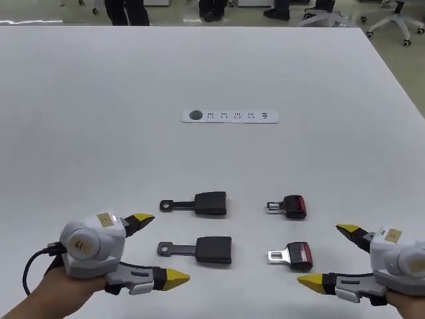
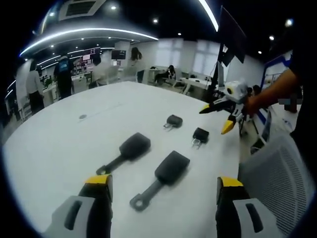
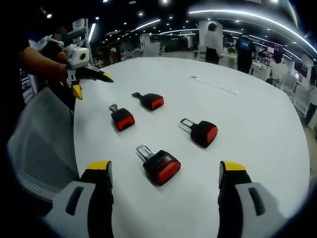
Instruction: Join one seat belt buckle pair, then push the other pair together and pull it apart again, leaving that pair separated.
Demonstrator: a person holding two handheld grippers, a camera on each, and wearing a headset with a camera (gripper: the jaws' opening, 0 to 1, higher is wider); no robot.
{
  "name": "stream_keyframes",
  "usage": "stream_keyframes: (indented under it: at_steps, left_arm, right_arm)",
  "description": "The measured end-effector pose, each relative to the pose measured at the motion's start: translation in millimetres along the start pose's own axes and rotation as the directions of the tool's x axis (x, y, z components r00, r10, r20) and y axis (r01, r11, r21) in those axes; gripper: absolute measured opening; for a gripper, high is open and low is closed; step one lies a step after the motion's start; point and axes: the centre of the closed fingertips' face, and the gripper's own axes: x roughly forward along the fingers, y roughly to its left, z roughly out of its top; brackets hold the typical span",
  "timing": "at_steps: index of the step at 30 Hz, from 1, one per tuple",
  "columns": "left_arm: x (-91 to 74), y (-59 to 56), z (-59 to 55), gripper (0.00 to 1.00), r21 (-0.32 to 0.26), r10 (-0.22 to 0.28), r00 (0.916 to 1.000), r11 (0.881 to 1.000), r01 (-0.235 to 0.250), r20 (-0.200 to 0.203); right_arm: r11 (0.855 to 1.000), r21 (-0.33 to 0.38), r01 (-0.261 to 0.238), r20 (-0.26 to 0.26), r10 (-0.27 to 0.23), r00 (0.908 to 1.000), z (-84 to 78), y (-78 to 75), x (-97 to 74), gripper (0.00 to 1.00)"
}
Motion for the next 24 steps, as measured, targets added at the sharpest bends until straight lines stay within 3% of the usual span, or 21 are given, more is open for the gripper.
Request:
stream_keyframes:
  at_steps: [7, 12, 16, 19, 24]
  left_arm:
    - [14.8, 1.0, -6.4, 0.85, 0.026, -0.045, 0.9984, 0.999, 0.046, -0.036]
    - [26.2, -3.0, -3.1, 0.83, 0.058, -0.070, 0.9954, 0.996, 0.074, -0.064]
    - [34.0, -5.5, -5.7, 0.80, 0.081, -0.095, 0.9920, 0.991, 0.102, -0.083]
    - [40.9, -7.7, -10.4, 0.79, 0.129, -0.117, 0.9852, 0.983, 0.133, -0.126]
    - [51.2, -13.8, -6.5, 0.76, 0.151, -0.138, 0.9798, 0.976, 0.160, -0.145]
  right_arm:
    - [0.998, -0.020, -0.056, -0.028, 0.055, 0.9981, -4.8, -1.3, 7.8, 0.87]
    - [0.995, -0.032, -0.099, -0.057, 0.097, 0.9936, -11.4, -1.4, 13.5, 0.86]
    - [0.987, -0.060, -0.146, -0.083, 0.141, 0.9865, -19.5, 0.5, 19.4, 0.83]
    - [0.982, -0.068, -0.174, -0.099, 0.167, 0.9810, -23.5, 1.8, 21.8, 0.82]
    - [0.972, -0.051, -0.229, -0.118, 0.222, 0.9679, -26.6, 5.8, 23.1, 0.82]
